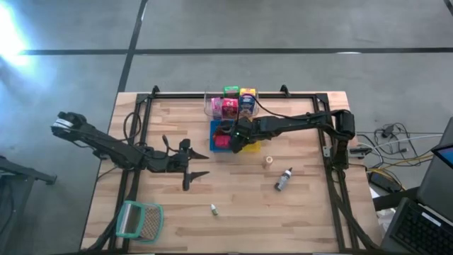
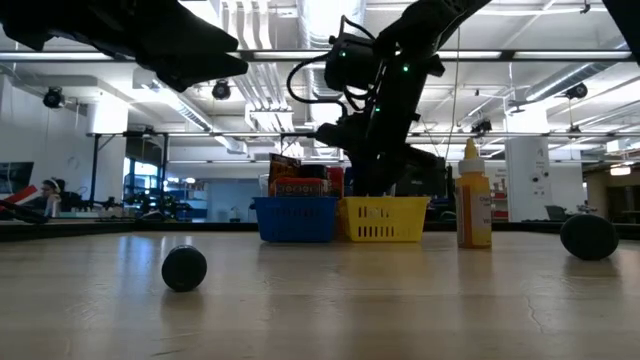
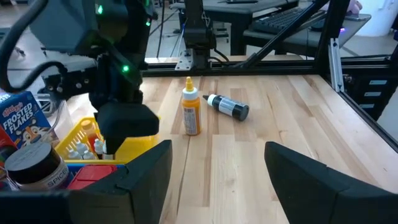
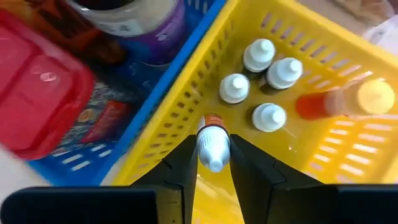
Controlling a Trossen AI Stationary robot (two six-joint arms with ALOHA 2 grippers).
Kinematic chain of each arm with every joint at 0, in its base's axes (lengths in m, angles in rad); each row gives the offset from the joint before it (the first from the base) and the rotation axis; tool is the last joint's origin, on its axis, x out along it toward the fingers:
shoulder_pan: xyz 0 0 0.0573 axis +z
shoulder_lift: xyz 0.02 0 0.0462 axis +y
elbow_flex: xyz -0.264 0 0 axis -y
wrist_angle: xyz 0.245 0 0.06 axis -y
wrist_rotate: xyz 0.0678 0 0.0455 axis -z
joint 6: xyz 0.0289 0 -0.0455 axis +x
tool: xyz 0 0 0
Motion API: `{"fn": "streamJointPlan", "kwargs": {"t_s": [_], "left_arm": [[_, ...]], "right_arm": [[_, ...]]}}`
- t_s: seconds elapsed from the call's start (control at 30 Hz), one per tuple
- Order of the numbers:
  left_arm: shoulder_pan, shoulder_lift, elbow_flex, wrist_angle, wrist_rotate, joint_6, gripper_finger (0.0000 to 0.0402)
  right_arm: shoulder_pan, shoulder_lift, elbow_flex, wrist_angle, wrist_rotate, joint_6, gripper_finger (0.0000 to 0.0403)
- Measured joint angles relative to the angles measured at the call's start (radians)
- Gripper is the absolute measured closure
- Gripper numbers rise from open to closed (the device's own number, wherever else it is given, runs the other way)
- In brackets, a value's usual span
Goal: Pick & Place Kitchen Items
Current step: Put the small orange food coloring bottle into the yellow bin, then put the small green food coloring bottle into the yellow bin
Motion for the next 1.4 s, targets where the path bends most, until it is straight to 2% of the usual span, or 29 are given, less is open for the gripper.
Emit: {"fn": "streamJointPlan", "kwargs": {"t_s": [0.13,0.47,0.87,1.27,1.4], "left_arm": [[0.000,0.000,0.000,-0.001,0.000,-0.006,0.0140],[0.000,0.000,0.000,-0.010,0.003,-0.019,0.0140],[0.000,0.000,0.000,-0.014,0.004,-0.019,0.0140],[0.000,0.000,0.000,-0.014,0.005,-0.020,0.0140],[0.000,0.000,0.000,-0.015,0.005,-0.021,0.0140]], "right_arm": [[-0.004,0.012,0.000,0.005,-0.013,-0.004,0.0314],[-0.004,0.071,0.016,0.016,-0.019,-0.024,0.0330],[-0.004,0.072,0.016,0.012,-0.016,-0.024,0.0271],[-0.003,0.068,0.055,-0.007,0.002,-0.054,0.0245],[-0.002,0.068,0.087,-0.087,0.037,-0.058,0.0242]]}}
